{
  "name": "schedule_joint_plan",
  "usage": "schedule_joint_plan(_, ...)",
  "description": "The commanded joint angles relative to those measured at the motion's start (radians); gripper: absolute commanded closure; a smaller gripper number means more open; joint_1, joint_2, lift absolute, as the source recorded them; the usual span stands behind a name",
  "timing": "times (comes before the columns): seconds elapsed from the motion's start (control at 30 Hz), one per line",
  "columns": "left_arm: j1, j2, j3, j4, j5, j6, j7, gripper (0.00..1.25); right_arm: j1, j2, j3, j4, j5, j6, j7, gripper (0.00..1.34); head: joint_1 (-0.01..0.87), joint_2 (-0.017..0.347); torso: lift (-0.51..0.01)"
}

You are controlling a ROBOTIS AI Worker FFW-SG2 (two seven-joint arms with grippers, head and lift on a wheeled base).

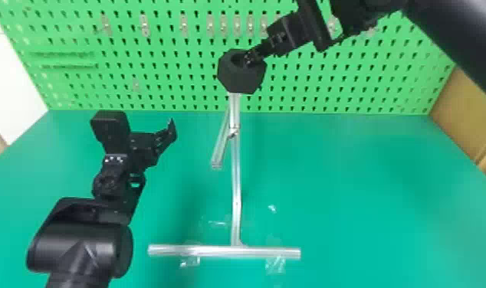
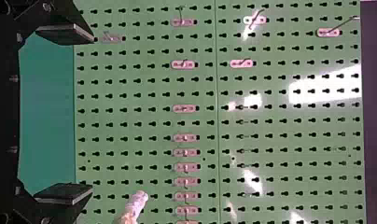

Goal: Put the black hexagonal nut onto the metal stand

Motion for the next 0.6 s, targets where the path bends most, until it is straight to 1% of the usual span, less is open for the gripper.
schedule_joint_plan(0.0,0.000,0.000,0.000,0.000,0.000,0.000,0.000,0.16,0.007,0.001,-0.008,0.000,0.000,-0.002,0.000,1.11,0.693,0.081,-0.001)
schedule_joint_plan(0.2,-0.002,0.000,0.000,0.000,0.000,0.000,0.000,0.16,0.016,0.003,-0.015,0.002,-0.004,-0.014,0.002,1.11,0.693,0.081,-0.001)
schedule_joint_plan(0.4,-0.002,0.000,0.000,0.000,0.000,0.000,0.000,0.16,0.022,0.006,-0.020,0.017,-0.030,-0.031,0.002,1.11,0.693,0.081,-0.001)
schedule_joint_plan(0.57,-0.002,0.000,-0.002,0.000,-0.002,0.001,0.000,0.16,0.018,0.009,-0.026,0.022,-0.030,-0.032,0.002,1.11,0.693,0.081,-0.001)
